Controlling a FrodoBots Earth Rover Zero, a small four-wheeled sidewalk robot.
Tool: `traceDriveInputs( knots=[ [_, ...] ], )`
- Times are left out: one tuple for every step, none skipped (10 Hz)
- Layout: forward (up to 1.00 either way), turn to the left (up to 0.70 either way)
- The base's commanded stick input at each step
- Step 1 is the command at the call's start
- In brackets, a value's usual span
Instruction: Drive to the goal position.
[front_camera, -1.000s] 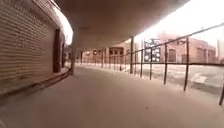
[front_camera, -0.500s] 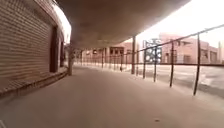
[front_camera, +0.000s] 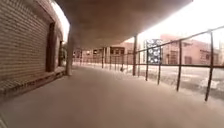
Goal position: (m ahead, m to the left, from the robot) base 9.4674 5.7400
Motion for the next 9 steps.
traceDriveInputs(
  knots=[
    [0.70, 0.00],
    [0.70, 0.00],
    [0.70, 0.00],
    [0.70, 0.00],
    [0.70, 0.00],
    [0.70, 0.00],
    [0.70, 0.00],
    [0.70, 0.00],
    [0.70, 0.00]
  ],
)
